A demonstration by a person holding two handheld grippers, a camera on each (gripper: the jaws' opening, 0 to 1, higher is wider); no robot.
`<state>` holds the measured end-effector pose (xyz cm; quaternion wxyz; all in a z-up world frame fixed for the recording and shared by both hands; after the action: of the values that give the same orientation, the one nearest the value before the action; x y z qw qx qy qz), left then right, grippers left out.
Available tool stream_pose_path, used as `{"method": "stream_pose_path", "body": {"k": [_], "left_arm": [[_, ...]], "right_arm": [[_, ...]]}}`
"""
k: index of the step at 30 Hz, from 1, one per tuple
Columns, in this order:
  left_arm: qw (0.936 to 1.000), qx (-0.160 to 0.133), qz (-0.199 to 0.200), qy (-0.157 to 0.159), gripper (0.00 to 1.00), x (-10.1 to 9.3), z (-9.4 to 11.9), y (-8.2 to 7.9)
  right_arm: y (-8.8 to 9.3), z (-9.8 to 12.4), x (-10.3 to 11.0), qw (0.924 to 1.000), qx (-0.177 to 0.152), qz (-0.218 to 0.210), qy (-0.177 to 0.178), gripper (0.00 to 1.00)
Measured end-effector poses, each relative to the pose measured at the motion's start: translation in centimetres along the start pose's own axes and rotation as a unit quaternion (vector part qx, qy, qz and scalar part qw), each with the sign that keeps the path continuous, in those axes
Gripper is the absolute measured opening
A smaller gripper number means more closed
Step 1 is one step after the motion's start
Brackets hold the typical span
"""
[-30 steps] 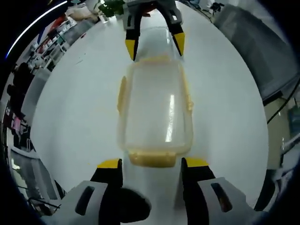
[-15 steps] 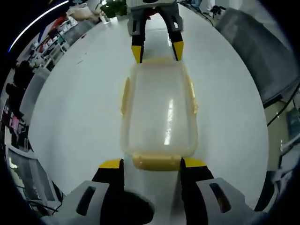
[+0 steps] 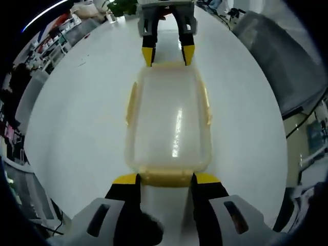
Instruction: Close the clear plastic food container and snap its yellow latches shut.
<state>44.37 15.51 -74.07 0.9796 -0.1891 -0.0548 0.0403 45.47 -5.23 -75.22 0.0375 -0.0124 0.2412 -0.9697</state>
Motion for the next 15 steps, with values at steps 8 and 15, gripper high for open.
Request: {"method": "stream_pose_path", "body": {"k": [8,15], "left_arm": [[1.0,-0.001,0.001,0.004,0.39,-0.13,0.11,0.02],[1.0,-0.001,0.007,0.003,0.38,-0.07,0.15,0.17]], "right_arm": [[-0.12,-0.04,-0.04,1.0,0.006,-0.001,0.0,0.37],[-0.34,-0.09,-0.09,0.9998,0.018,-0.002,-0.002,0.37]]}}
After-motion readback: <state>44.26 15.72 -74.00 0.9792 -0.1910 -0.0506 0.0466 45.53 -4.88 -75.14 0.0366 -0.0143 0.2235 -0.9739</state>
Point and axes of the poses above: the point that each gripper's makers call its tool centre point, and the gripper's own axes: z roughly backward along the fingers, x roughly to its left, y roughly out of its underside, the point moved 6 cm from there along z, roughly backward along the fingers, and after that the axes turned 1 degree about -y, right-handed, at the moved point
